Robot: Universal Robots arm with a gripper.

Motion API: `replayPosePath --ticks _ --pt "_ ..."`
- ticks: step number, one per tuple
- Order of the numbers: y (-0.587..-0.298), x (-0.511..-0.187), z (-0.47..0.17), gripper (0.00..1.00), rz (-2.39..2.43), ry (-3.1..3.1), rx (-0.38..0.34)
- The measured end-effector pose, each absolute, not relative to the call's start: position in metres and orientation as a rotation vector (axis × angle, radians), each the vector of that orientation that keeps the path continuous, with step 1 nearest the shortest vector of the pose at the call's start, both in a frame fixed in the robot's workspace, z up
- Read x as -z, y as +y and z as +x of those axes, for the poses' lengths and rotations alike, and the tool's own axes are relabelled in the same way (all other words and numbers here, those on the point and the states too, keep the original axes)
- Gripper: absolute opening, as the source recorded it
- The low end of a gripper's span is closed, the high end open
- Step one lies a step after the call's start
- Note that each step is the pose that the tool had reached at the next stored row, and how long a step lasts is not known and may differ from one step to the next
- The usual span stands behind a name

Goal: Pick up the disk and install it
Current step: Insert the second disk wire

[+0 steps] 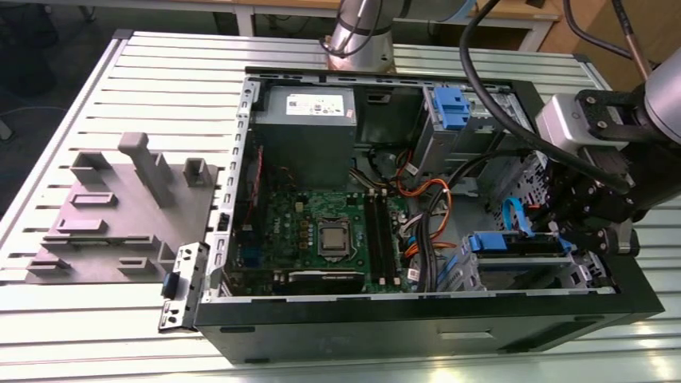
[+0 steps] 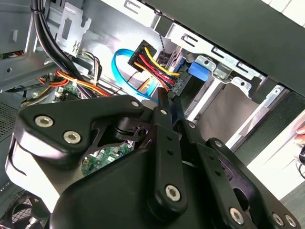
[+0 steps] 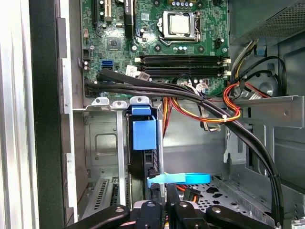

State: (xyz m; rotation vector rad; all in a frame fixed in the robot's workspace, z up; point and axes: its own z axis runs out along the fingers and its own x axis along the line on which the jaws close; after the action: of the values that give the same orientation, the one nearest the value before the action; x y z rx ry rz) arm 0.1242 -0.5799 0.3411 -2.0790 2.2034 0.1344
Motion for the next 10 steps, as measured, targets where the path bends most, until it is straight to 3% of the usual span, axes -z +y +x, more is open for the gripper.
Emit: replayPosePath --ticks 10 --pt "-0.5809 -0.3412 0.1241 0.17 -2.079 2.204 -0.134"
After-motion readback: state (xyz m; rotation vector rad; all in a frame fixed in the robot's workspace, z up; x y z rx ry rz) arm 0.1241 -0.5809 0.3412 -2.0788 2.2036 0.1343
